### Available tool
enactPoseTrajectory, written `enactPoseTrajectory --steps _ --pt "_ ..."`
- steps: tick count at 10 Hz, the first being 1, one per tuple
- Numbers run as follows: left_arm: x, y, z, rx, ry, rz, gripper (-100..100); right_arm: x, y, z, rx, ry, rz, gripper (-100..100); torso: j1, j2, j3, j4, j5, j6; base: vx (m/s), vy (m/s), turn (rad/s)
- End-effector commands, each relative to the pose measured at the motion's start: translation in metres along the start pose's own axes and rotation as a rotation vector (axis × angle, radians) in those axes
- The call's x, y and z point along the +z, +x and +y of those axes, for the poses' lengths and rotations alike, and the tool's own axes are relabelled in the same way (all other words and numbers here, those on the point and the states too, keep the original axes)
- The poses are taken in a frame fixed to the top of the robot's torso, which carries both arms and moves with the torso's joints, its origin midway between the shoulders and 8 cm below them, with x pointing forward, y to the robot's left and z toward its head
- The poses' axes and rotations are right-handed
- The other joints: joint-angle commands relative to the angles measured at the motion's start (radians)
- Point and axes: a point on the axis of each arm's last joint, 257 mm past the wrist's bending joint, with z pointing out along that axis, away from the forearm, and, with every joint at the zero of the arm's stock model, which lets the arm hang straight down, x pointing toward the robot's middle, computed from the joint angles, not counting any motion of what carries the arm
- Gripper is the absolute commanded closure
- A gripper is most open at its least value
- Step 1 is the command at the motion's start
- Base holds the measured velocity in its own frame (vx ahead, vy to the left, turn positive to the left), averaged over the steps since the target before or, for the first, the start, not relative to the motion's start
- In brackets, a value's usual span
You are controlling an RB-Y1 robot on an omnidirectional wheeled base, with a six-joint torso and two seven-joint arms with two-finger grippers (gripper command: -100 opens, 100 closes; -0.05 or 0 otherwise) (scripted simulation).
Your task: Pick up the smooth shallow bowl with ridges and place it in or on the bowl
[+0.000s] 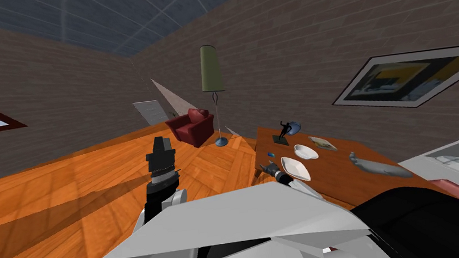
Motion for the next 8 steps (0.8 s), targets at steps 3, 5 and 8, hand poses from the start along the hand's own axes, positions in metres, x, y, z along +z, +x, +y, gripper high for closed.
enactPoseTrajectory --steps 3,5,8 --pt "0.000 0.000 0.000 0.000 0.000 0.000 0 -0.010 0.055 -0.033 -0.190 0.046 0.146 -100 -0.001 0.001 0.001 0.000 0.000 0.001 -0.040 -0.008 0.101" --pt "0.000 0.000 0.000 0.000 0.000 0.000 0 -0.016 0.075 -0.050 -0.260 0.064 0.204 -100 -0.001 0.000 0.000 0.000 0.000 0.001 -0.030 -0.007 0.087" --pt "0.000 0.000 0.000 0.000 0.000 0.000 0 -0.029 0.108 -0.085 -0.396 0.096 0.309 -100 -0.001 0.001 0.001 0.000 0.000 0.000 -0.044 -0.013 0.103"
